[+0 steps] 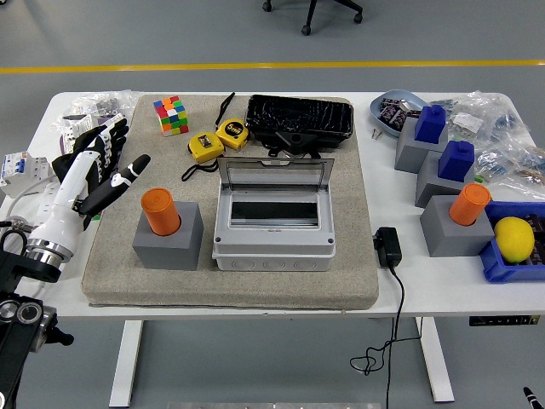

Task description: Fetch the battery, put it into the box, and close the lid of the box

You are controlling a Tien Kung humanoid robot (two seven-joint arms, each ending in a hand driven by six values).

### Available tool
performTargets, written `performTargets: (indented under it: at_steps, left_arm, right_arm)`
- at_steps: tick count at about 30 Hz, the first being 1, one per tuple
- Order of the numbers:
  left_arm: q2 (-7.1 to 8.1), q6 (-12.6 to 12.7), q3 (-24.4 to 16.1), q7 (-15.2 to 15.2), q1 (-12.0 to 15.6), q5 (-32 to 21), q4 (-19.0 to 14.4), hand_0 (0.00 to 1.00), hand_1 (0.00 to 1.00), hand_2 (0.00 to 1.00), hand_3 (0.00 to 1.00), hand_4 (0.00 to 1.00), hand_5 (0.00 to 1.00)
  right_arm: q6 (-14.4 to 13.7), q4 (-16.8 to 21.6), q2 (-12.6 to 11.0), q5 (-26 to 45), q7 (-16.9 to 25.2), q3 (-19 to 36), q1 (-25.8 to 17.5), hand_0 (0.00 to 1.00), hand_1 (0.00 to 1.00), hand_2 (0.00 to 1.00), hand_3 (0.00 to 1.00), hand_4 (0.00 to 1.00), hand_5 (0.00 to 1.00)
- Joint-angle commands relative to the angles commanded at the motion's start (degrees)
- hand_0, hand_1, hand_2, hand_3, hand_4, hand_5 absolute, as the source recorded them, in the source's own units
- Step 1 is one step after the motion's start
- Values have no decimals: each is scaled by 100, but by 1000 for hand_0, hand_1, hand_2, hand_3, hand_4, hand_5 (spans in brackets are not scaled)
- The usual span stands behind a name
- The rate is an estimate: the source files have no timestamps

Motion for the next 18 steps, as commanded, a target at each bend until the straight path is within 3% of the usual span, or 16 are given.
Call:
performTargets:
  at_steps: [9, 12, 13, 18]
  left_arm:
    - [-4, -42, 180, 11, 71, 481, 74, 998, 998, 998, 998, 998, 691]
    - [-1, -86, 232, 23, 99, 443, 134, 998, 998, 998, 998, 998, 691]
    - [-13, -109, 231, 21, 101, 398, 181, 998, 998, 998, 998, 998, 584]
    - [-47, -205, 224, 4, 88, 37, 381, 998, 998, 998, 998, 998, 584]
  right_arm:
    - [2, 6, -5, 7, 0, -32, 2, 672, 589, 601, 651, 998, 998]
    - [5, 7, -9, 14, 5, -49, 1, 672, 589, 601, 651, 998, 998]
    - [5, 7, -11, 18, 7, -55, -1, 672, 589, 601, 652, 998, 998]
    - [6, 5, -12, 31, 16, -82, -4, 672, 589, 601, 652, 998, 998]
